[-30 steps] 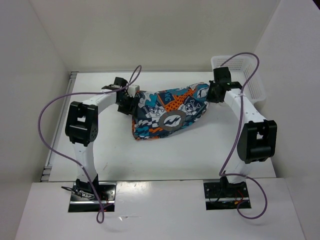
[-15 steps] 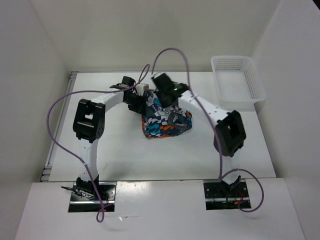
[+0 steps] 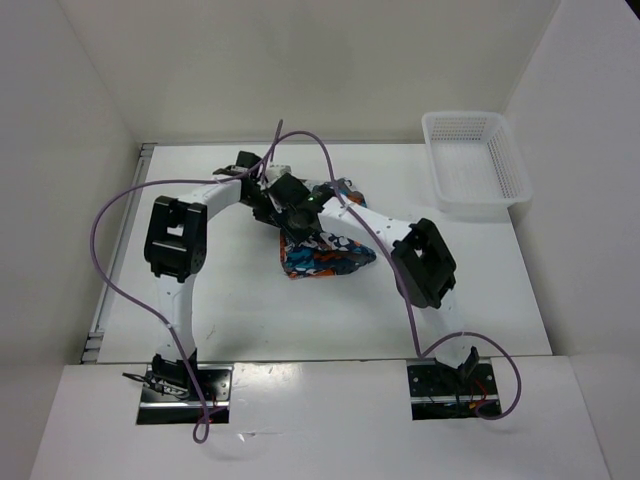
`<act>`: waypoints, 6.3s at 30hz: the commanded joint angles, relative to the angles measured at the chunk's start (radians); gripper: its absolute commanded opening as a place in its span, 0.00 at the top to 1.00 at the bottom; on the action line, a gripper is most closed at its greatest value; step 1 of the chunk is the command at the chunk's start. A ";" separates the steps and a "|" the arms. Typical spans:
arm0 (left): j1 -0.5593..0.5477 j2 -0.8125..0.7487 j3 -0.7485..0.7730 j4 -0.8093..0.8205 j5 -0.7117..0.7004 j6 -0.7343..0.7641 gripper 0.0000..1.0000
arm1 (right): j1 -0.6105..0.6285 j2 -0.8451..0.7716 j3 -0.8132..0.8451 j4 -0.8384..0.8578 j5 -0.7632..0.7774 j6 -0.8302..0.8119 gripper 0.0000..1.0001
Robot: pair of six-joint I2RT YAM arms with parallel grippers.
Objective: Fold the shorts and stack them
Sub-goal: Fold the shorts
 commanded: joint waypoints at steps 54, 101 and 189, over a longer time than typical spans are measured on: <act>-0.085 0.156 0.431 -0.022 -0.302 0.023 0.62 | -0.180 -0.438 -0.776 0.426 -0.243 0.435 0.93; -0.126 -0.279 -0.287 -0.065 -0.146 0.023 0.75 | -0.458 -0.567 -0.749 0.431 -0.249 0.516 0.90; 0.495 -0.691 -0.265 0.016 -0.188 0.023 0.18 | -0.854 -0.757 -0.514 0.081 -0.292 0.280 0.00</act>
